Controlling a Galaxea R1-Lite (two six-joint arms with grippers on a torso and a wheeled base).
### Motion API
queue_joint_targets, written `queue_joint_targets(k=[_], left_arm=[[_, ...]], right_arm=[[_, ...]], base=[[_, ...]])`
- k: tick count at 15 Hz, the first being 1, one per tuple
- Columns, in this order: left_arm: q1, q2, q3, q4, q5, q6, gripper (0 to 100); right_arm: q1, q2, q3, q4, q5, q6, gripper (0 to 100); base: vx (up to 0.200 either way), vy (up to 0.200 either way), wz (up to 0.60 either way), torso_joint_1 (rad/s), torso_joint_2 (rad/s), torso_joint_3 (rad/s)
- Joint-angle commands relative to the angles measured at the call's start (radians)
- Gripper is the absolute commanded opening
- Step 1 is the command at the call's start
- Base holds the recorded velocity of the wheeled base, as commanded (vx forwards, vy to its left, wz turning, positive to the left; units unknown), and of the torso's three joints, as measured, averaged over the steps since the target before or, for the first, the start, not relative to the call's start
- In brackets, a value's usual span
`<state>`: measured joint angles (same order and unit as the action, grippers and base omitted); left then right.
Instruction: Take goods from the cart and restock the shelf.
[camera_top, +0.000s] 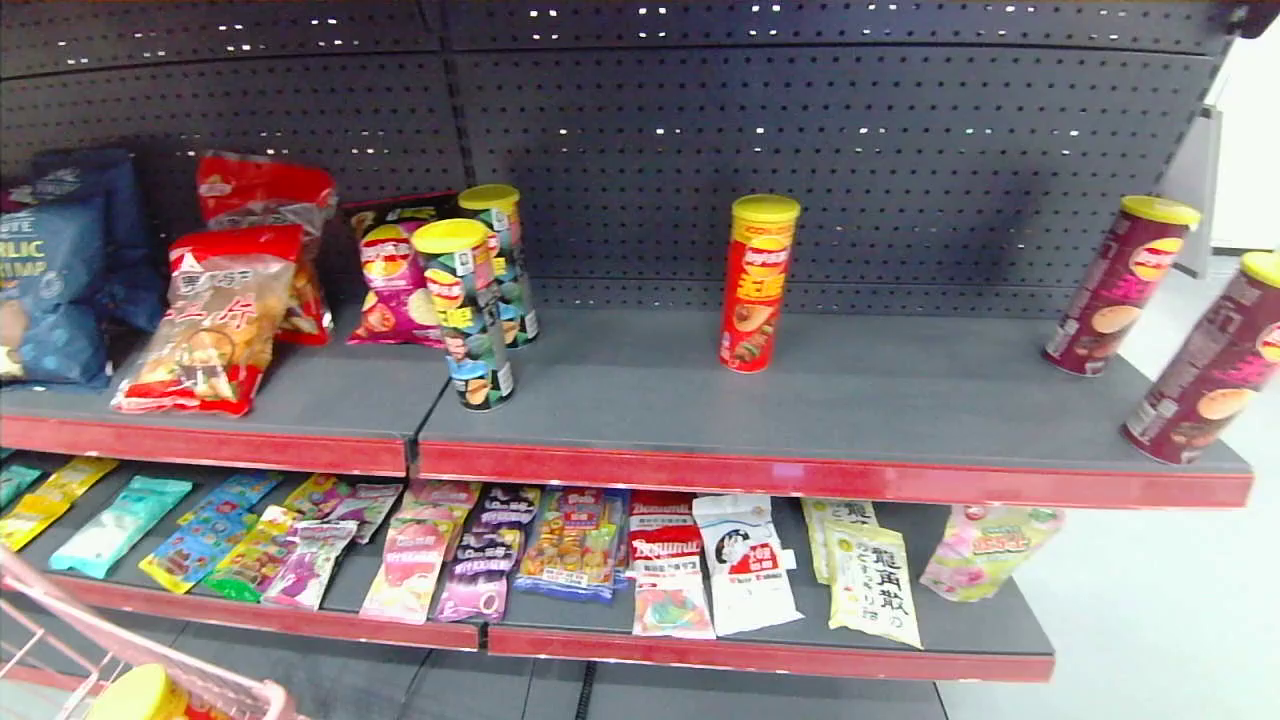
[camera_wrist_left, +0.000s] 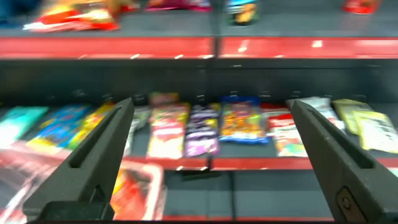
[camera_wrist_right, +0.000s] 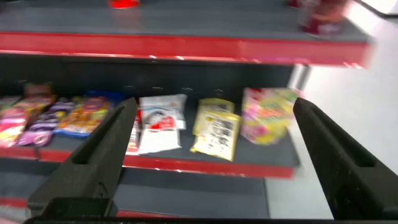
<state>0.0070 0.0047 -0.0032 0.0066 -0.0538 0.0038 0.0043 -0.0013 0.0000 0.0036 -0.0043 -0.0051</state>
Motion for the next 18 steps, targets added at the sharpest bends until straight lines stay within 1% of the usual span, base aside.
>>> queue_joint_targets(k=[1, 11, 14, 18], left_arm=[[0.001, 0.000, 0.000, 0.000, 0.000, 0.001, 100], [0.001, 0.000, 0.000, 0.000, 0.000, 0.001, 100], [0.001, 0.000, 0.000, 0.000, 0.002, 0.001, 100], [0.001, 0.000, 0.000, 0.000, 0.002, 0.001, 100]], right_arm=[[0.000, 0.001, 0.000, -0.001, 0.000, -0.001, 100], [0.000, 0.001, 0.000, -0.001, 0.000, 0.002, 100], [0.000, 0.001, 0.000, -0.001, 0.000, 0.004, 100], [0.000, 0.001, 0.000, -0.001, 0.000, 0.005, 100]], base=[[0.000, 0.000, 0.60, -0.002, 0.00, 0.007], [0.000, 0.000, 0.60, 0.001, 0.00, 0.002], [0.000, 0.000, 0.00, 0.000, 0.00, 0.000], [0.000, 0.000, 0.00, -0.134, 0.31, 0.176]])
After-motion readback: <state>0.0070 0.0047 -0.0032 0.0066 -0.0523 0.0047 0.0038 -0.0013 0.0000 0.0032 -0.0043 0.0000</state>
